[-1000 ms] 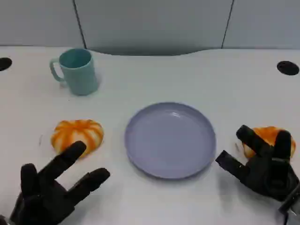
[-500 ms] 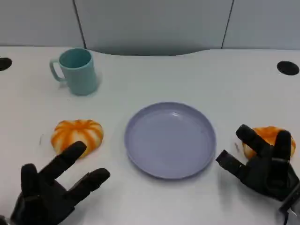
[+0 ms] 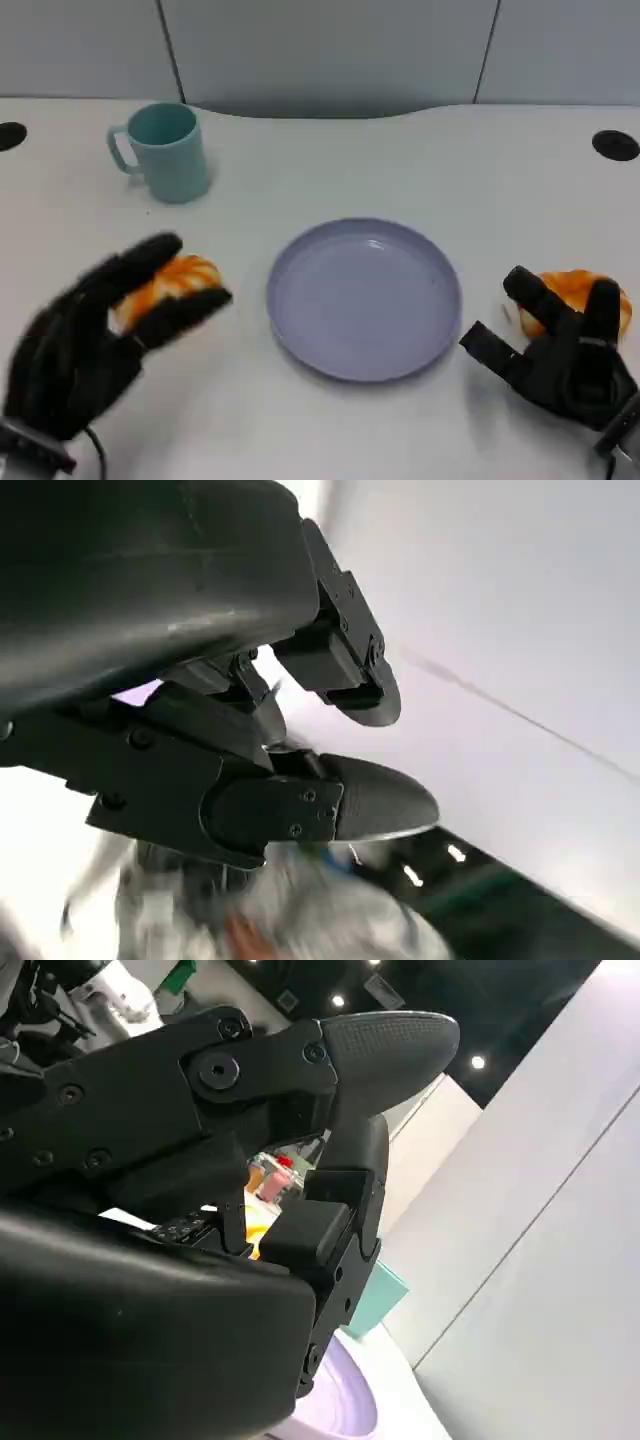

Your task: Grasp the bread from the table and place it into the plate.

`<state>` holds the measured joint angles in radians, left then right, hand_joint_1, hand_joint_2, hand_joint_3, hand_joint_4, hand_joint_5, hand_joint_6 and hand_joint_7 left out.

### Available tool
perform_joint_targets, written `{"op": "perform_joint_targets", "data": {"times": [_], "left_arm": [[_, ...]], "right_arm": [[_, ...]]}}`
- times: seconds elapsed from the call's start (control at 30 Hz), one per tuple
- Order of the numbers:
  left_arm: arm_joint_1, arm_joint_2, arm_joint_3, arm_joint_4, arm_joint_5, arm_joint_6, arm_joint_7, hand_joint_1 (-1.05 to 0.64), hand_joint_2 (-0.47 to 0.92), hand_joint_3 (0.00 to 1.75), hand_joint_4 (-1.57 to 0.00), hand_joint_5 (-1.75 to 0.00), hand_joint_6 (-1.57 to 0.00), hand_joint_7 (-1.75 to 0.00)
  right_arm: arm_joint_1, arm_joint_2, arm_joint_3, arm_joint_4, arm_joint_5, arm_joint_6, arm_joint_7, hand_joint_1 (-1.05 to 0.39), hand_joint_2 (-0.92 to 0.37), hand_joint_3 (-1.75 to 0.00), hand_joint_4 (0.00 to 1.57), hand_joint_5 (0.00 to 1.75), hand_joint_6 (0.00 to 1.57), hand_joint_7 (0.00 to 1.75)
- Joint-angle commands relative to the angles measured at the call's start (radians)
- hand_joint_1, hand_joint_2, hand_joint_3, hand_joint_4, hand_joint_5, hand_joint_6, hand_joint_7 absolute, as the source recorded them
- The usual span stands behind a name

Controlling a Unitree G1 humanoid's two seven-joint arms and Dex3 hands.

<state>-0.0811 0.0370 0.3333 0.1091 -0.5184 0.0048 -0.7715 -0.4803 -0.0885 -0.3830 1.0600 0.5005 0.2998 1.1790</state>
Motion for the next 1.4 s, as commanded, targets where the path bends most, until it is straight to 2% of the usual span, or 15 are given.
{"op": "perform_joint_targets", "data": {"times": [0.03, 0.1, 0.13, 0.23, 0.37, 0.43, 0.53, 0.7, 0.8, 0.83, 0.87, 0.93, 1.07, 1.2, 1.4], "left_arm": [[-0.123, 0.085, -0.053, 0.070, 0.247, -0.323, 0.086, -0.77, 0.92, 0.12, -0.43, -0.71, -0.71, 0.00], [-0.184, 0.122, -0.076, 0.157, 0.311, -0.396, 0.111, -0.78, 0.92, 0.07, -0.41, -0.62, -0.70, 0.00], [-0.212, 0.139, -0.088, 0.206, 0.339, -0.431, 0.123, -0.78, 0.92, 0.06, -0.41, -0.48, -0.65, 0.00], [-0.282, 0.183, -0.128, 0.354, 0.420, -0.479, 0.172, -0.75, 0.92, 0.01, -0.44, -0.26, -0.59, 0.00], [-0.391, 0.289, -0.277, 0.656, 0.752, -0.589, 0.435, -0.78, 0.92, 0.02, -0.36, -0.14, -0.45, 0.00], [-0.467, 0.320, -0.395, 0.852, 0.924, -0.574, 0.611, -0.86, 0.92, 0.02, -0.27, -0.08, -0.35, 0.00], [-0.537, 0.309, -0.501, 1.045, 1.037, -0.512, 0.751, -0.93, 0.91, 0.01, -0.17, -0.02, -0.24, 0.00], [-0.562, 0.261, -0.578, 1.196, 1.066, -0.410, 0.784, -0.94, 0.89, 0.00, -0.13, -0.01, -0.18, 0.00], [-0.567, 0.243, -0.627, 1.229, 1.088, -0.334, 0.777, -0.74, 0.82, 0.00, -0.33, -0.12, -0.29, -0.05], [-0.565, 0.238, -0.636, 1.233, 1.090, -0.324, 0.794, -0.47, 0.80, 0.00, -0.57, -0.23, -0.54, -0.12], [-0.562, 0.235, -0.639, 1.234, 1.089, -0.323, 0.816, -0.33, 0.80, 0.01, -0.73, -0.30, -0.71, -0.16], [-0.556, 0.230, -0.646, 1.229, 1.087, -0.340, 0.890, -0.17, 0.83, 0.01, -0.93, -0.40, -0.97, -0.23], [-0.563, 0.227, -0.622, 1.215, 1.047, -0.399, 0.936, -0.15, 0.85, 0.01, -0.98, -0.45, -1.06, -0.23], [-0.627, 0.209, -0.531, 1.141, 0.922, -0.633, 0.963, -0.11, 0.83, 0.01, -0.98, -0.48, -1.07, -0.21], [-0.704, 0.167, -0.493, 1.069, 0.849, -0.720, 0.914, -0.17, 0.84, 0.01, -1.00, -0.50, -1.10, -0.18]], "right_arm": [[-0.007, -0.011, -0.019, 0.010, 0.021, -0.007, 0.009, -0.67, -0.92, -0.21, 0.64, 1.44, 0.84, 0.62], [-0.002, -0.006, -0.022, 0.005, 0.021, -0.013, 0.008, -0.68, -0.92, -0.22, 0.64, 1.43, 0.84, 0.61], [0.000, -0.004, -0.022, 0.003, 0.020, -0.016, 0.008, -0.68, -0.92, -0.23, 0.64, 1.43, 0.85, 0.61], [0.003, -0.001, -0.023, 0.003, 0.019, -0.022, 0.014, -0.69, -0.92, -0.25, 0.64, 1.42, 0.84, 0.60], [0.018, 0.004, -0.020, -0.020, 0.016, -0.039, 0.007, -0.69, -0.92, -0.25, 0.66, 1.41, 0.86, 0.58], [0.023, 0.007, -0.017, -0.028, 0.018, -0.031, 0.005, -0.69, -0.92, -0.25, 0.66, 1.42, 0.86, 0.58], [0.031, 0.011, -0.017, -0.043, 0.023, -0.017, -0.003, -0.69, -0.92, -0.24, 0.67, 1.41, 0.86, 0.58], [0.058, 0.017, -0.008, -0.109, 0.032, 0.014, -0.032, -0.69, -0.92, -0.22, 0.70, 1.43, 0.90, 0.58], [0.065, 0.016, -0.001, -0.126, 0.039, 0.038, -0.022, -0.68, -0.92, -0.21, 0.68, 1.42, 0.88, 0.57], [0.070, 0.017, 0.003, -0.138, 0.041, 0.044, -0.025, -0.68, -0.92, -0.21, 0.68, 1.43, 0.88, 0.57], [0.076, 0.019, 0.005, -0.152, 0.044, 0.048, -0.031, -0.68, -0.92, -0.21, 0.68, 1.43, 0.89, 0.58], [0.089, 0.025, 0.007, -0.182, 0.052, 0.058, -0.046, -0.68, -0.92, -0.20, 0.68, 1.44, 0.90, 0.59], [0.093, 0.022, 0.014, -0.200, 0.059, 0.085, -0.048, -0.68, -0.92, -0.19, 0.67, 1.45, 0.90, 0.60], [0.085, 0.034, 0.006, -0.195, 0.068, 0.085, -0.071, -0.67, -0.92, -0.17, 0.66, 1.47, 0.89, 0.60], [0.069, 0.034, 0.020, -0.178, 0.063, 0.042, -0.072, -0.68, -0.92, -0.20, 0.65, 1.48, 0.88, 0.59]]}}
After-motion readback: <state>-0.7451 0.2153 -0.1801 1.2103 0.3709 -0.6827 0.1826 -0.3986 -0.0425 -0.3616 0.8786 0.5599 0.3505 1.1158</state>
